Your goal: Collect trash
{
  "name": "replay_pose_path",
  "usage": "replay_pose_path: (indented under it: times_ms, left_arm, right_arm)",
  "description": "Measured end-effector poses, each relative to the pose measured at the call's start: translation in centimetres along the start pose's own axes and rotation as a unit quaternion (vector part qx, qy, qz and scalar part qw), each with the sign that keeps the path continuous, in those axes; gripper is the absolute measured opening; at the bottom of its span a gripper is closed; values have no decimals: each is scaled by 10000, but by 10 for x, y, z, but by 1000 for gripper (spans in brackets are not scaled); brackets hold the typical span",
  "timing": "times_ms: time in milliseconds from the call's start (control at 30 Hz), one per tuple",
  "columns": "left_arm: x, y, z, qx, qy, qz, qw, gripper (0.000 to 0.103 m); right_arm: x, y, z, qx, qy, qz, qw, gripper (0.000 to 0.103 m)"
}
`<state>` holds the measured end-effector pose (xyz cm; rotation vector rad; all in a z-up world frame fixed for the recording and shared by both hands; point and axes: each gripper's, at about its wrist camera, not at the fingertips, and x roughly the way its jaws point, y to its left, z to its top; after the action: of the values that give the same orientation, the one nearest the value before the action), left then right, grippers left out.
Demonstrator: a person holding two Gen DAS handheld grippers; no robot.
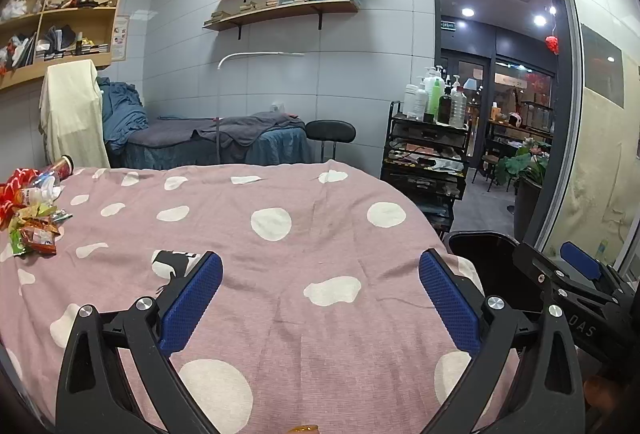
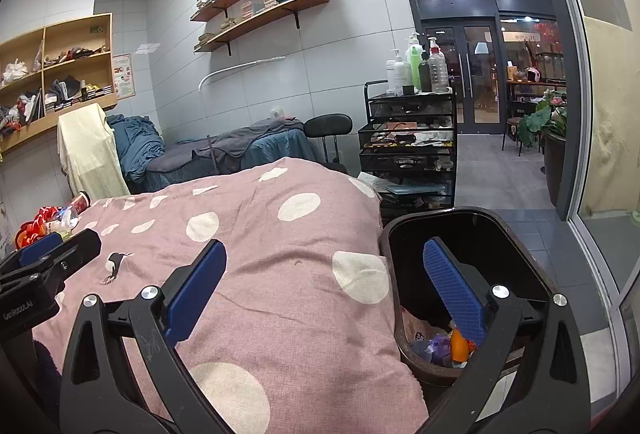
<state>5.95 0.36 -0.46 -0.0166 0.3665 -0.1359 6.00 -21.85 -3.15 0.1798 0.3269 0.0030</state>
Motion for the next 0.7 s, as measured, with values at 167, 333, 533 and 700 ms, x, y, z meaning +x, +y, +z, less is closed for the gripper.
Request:
replay_pose_path:
  times_ms: [167,333,533,700]
  left_arm:
    - [-1,0,1,21,-45,2,10000,98]
    - [0,-2,1,60,-60,-28,10000,98]
    - [0,-3,1,76,-65,-76,9999,98]
    - [1,-1,1,0,-11,-182,9998,98]
  right_arm:
    - [0,0,0,4,4,-4,10000,97]
    - [0,-1,0,13,-5,-5,10000,98]
    - [-1,-1,0,29,-7,-26,10000,98]
    - [-1,-2,0,42,-6,-33,10000,98]
